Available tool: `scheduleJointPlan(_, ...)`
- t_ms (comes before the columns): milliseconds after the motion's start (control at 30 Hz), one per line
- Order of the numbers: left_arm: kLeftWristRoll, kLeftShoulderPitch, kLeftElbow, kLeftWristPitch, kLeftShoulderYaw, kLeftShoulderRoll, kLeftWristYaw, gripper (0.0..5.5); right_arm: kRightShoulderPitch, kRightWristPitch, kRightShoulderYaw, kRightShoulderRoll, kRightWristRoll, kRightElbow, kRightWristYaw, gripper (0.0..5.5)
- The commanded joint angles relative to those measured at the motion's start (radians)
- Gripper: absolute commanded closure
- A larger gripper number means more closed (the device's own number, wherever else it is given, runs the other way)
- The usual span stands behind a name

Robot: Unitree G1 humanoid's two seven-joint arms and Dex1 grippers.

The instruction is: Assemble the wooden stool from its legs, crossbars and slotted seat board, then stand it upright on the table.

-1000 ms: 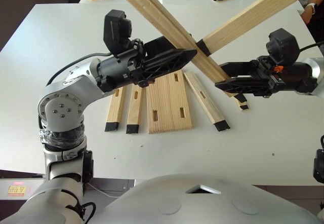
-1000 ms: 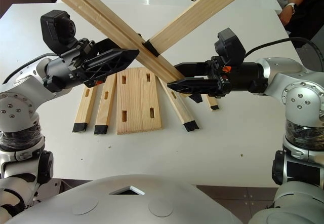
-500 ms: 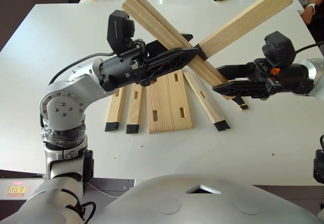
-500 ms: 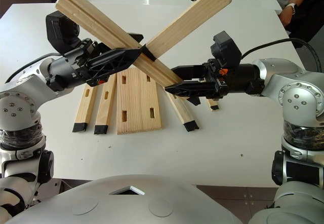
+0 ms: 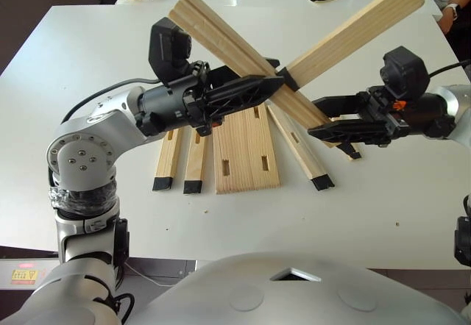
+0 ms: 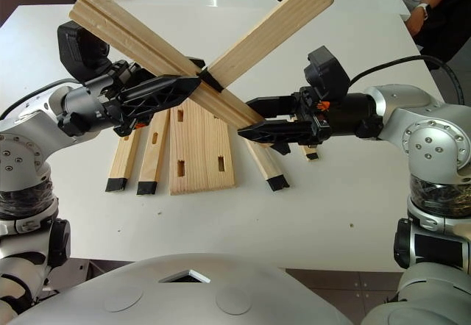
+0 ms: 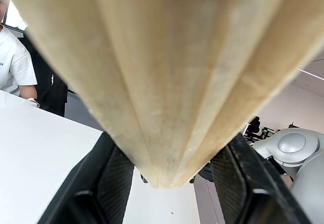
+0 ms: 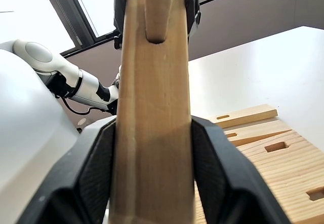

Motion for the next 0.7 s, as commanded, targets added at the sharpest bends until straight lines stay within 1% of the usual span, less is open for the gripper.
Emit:
scheduleJointPlan(33, -0.024, 0.006, -0.010, 0.016, -0.012, 0.009, -0.031, 3.41, -0.015, -0.026, 0.013, -0.009, -0.055, 0.012, -0.030, 3.42)
scheduleJointPlan(67, -0.021, 0.005, -0.009, 0.015, -0.013, 0.008, -0.029, 3.41, -0.015, -0.028, 0.022, -0.012, -0.067, 0.014, -0.028, 3.06)
scheduleJointPlan(133, -0.016, 0.003, -0.005, 0.011, -0.015, 0.006, -0.025, 3.41, -0.007, -0.033, 0.038, -0.019, -0.083, 0.012, -0.019, 2.85)
scheduleJointPlan(267, -0.005, -0.001, 0.004, 0.003, -0.014, 0.003, -0.016, 3.42, 0.025, -0.068, 0.065, -0.038, -0.134, 0.002, -0.002, 2.09)
scheduleJointPlan(333, 0.005, -0.001, 0.003, -0.001, -0.011, 0.005, -0.016, 3.42, 0.050, -0.106, 0.083, -0.056, -0.182, 0.006, 0.017, 1.81)
scheduleJointPlan(467, 0.051, -0.013, 0.015, -0.013, 0.004, 0.018, -0.029, 3.42, 0.130, -0.242, 0.145, -0.117, -0.353, 0.078, 0.074, 1.30)
scheduleJointPlan(633, 0.126, -0.032, 0.030, -0.033, 0.043, 0.065, -0.058, 3.44, 0.196, -0.350, 0.145, -0.141, -0.468, 0.188, 0.099, 0.44)
scheduleJointPlan(700, 0.179, -0.035, 0.027, -0.046, 0.054, 0.100, -0.079, 3.44, 0.224, -0.372, 0.133, -0.138, -0.496, 0.206, 0.089, 0.37)
